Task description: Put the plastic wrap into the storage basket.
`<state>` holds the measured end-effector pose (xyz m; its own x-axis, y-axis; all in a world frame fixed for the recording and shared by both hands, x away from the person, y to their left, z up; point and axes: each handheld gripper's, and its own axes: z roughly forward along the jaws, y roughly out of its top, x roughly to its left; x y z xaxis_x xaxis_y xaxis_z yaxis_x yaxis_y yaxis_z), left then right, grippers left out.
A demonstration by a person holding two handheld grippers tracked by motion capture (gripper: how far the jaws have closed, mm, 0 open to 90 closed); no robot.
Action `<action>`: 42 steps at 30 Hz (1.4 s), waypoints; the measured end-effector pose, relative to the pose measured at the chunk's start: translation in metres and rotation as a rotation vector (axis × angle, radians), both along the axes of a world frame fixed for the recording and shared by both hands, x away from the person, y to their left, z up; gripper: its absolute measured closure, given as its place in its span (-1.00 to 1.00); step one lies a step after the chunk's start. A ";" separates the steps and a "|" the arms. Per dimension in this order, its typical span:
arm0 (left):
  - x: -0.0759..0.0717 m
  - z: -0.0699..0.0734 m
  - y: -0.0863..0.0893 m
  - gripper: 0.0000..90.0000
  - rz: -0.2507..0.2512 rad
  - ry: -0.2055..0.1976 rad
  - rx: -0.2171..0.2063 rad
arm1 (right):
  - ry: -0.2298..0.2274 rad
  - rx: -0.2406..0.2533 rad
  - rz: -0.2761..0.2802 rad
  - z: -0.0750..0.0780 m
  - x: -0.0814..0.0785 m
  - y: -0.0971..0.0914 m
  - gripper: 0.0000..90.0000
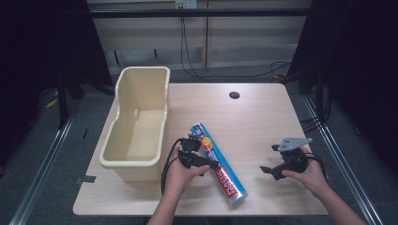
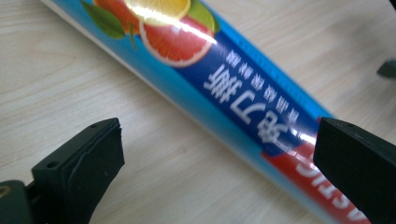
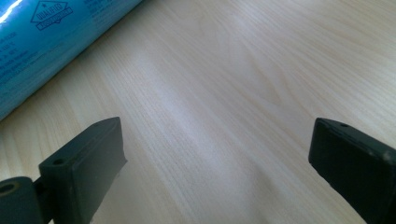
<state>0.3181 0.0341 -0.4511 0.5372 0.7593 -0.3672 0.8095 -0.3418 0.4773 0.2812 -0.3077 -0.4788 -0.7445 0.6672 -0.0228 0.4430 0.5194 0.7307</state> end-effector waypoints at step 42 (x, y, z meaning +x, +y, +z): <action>0.031 -0.020 -0.038 -0.86 0.146 0.189 0.136 | -0.017 0.085 -0.020 0.008 0.008 -0.007 -0.91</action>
<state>0.3488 -0.0038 -0.4710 0.3501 0.8728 -0.3401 0.9252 -0.2655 0.2711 0.2897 -0.3146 -0.4707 -0.7310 0.6820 0.0224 0.4402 0.4462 0.7792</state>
